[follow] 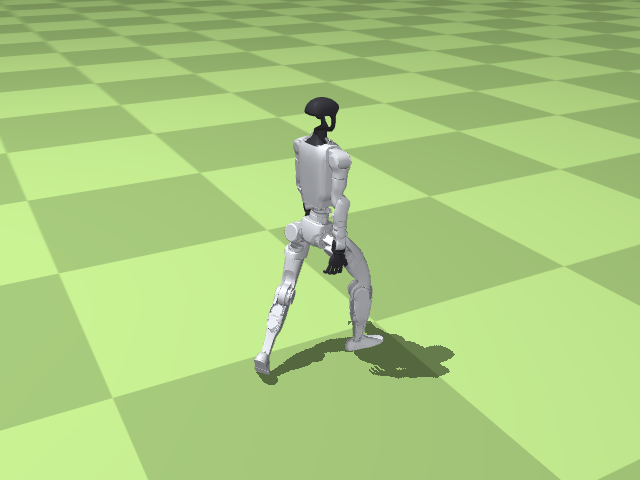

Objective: Walk run

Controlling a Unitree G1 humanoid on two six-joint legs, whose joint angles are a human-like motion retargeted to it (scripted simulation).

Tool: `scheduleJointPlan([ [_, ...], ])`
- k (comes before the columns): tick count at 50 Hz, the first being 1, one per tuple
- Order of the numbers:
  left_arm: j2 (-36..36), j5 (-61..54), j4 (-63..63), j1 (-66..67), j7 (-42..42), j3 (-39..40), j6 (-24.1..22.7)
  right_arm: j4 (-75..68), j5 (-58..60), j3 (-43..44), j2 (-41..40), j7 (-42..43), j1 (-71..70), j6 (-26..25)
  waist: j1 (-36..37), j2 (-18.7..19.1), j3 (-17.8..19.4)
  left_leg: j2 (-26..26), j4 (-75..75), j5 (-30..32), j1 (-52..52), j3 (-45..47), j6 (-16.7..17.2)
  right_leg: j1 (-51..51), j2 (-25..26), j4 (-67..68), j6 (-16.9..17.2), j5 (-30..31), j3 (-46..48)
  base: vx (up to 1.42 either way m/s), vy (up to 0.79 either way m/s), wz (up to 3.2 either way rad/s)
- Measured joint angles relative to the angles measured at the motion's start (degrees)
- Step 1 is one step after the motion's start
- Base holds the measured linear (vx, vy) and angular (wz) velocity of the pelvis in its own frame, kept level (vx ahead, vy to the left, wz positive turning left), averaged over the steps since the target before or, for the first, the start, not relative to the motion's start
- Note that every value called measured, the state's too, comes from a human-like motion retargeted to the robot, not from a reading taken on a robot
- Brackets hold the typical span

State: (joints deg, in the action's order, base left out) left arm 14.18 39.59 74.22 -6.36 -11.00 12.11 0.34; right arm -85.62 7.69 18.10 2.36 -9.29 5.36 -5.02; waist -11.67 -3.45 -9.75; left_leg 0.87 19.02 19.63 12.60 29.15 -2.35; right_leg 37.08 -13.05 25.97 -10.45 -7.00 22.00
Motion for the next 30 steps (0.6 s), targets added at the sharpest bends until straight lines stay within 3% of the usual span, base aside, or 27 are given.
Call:
scheduleJointPlan([
  [2,-1.9,0.8,3.5,2.7,1.4,1.4,1.7,0.8,0.0,-2.6,0.3,-0.4,-1.3,0.0,2.7,-4.7,0.6,1.0,12.2,1.5,-2.0,7.1,-6.1,-6.0,-2.2,-0.3,1.2,-4.0,-2.7,1.23,-0.42,-0.26],
  [5,-2.7,2.8,10.1,4.4,1.6,1.8,4.4,2.3,0.7,-6.1,0.8,-0.4,-4.4,0.6,5.3,-8.7,2.1,-3.4,27.0,-11.7,-9.3,13.1,-10.6,-14.4,-6.0,-2.6,2.5,-6.3,2.5,0.97,-0.36,-0.06],
  [7,-3.1,5.7,13.6,5.4,1.9,3.5,5.9,3.7,1.8,-7.5,0.4,1.2,-7.3,0.8,8.1,-7.9,3.7,-6.1,32.0,-15.8,-18.7,9.7,-6.9,-21.1,-1.4,-8.5,3.1,-5.5,4.4,0.98,-0.34,-0.38],
  [10,-3.5,6.9,17.2,8.8,2.5,4.4,7.6,6.6,3.0,-9.9,0.6,2.5,-10.5,2.7,12.8,-6.3,4.9,-3.6,26.0,-19.7,-29.6,4.5,-1.5,-29.9,4.8,-17.2,4.1,-4.1,8.1,1.08,-0.34,-0.69],
  [15,-3.5,5.0,22.4,13.7,6.9,4.8,8.6,11.6,5.9,-12.7,3.4,-0.1,-16.3,5.4,21.3,-3.0,7.0,-3.0,1.8,-24.7,-41.9,2.9,0.2,-41.5,12.9,-24.4,7.7,-5.1,4.8,0.94,-0.21,-1.01],
  [18,-3.8,5.5,23.2,15.3,10.6,5.5,9.9,13.0,7.4,-14.0,4.9,-1.1,-19.6,5.1,23.9,-3.7,7.5,-0.9,-9.2,-25.5,-48.5,-4.8,1.9,-45.4,12.6,-24.8,10.0,-6.0,2.6,1.14,-0.1,-0.77],
  [20,-3.8,8.0,23.2,16.1,8.9,5.9,11.3,12.8,8.6,-14.2,5.1,-1.5,-20.2,4.6,24.6,-3.5,6.6,-0.4,-10.9,-26.4,-50.6,-6.0,0.5,-47.3,12.8,-23.7,11.8,-5.2,1.0,0.99,-0.06,-0.47],
  [22,-3.5,10.7,23.2,16.2,4.7,5.9,13.1,11.6,10.2,-13.5,4.3,-1.1,-18.8,4.5,24.3,-2.9,5.4,-1.3,-6.8,-24.6,-50.1,-4.4,-2.5,-49.3,13.2,-21.6,14.1,-1.1,-0.1,1.46,-0.02,-0.17],
  [23,-3.2,11.8,23.2,16.2,2.7,5.7,13.9,10.1,11.2,-12.7,4.1,-1.0,-17.3,5.4,24.1,-2.4,4.5,-2.5,-5.2,-23.2,-48.3,1.0,-3.8,-50.4,13.9,-20.3,14.7,2.5,-0.4,1.61,0.01,-0.16],
  [24,-2.9,12.7,23.2,16.0,1.3,5.5,14.2,7.5,11.7,-12.0,4.1,-0.9,-15.9,6.7,24.7,-1.9,3.9,-3.3,-3.1,-22.1,-47.8,-1.4,-4.0,-51.1,14.3,-18.3,14.0,8.2,-0.9,1.66,0.04,-0.42],
  [25,-2.5,13.4,23.2,15.7,0.2,5.4,14.4,4.4,12.1,-11.2,4.1,-0.6,-14.5,8.2,25.8,-1.5,3.5,-4.0,-0.6,-20.9,-47.9,-7.7,-3.7,-51.5,14.5,-15.9,12.8,15.0,-1.6,1.64,0.01,-0.77],
  [27,-2.8,12.1,23.0,13.5,0.8,6.4,13.5,-0.9,11.7,-11.4,3.2,1.2,-12.1,6.0,25.2,-0.2,3.7,-6.0,4.0,-25.9,-45.2,-10.4,-4.5,-48.9,12.4,-5.2,9.4,27.9,0.4,1.38,-0.04,-0.56],
  [28,-2.6,10.6,22.4,12.4,1.1,6.3,13.1,-2.8,11.4,-11.7,2.9,1.5,-11.0,3.7,23.7,1.7,3.9,-7.1,4.2,-28.3,-42.3,-11.7,-4.4,-48.0,12.1,1.1,7.1,31.6,4.8,1.18,-0.01,-0.15],
  [30,-1.5,6.5,20.4,10.0,1.6,5.2,11.9,-5.6,11.8,-12.4,3.6,-0.6,-9.0,0.9,22.3,4.3,4.4,-11.6,3.9,-32.0,-36.1,-7.0,-3.7,-44.8,9.0,13.4,2.1,27.4,11.3,1.31,0.03,-0.15],
])
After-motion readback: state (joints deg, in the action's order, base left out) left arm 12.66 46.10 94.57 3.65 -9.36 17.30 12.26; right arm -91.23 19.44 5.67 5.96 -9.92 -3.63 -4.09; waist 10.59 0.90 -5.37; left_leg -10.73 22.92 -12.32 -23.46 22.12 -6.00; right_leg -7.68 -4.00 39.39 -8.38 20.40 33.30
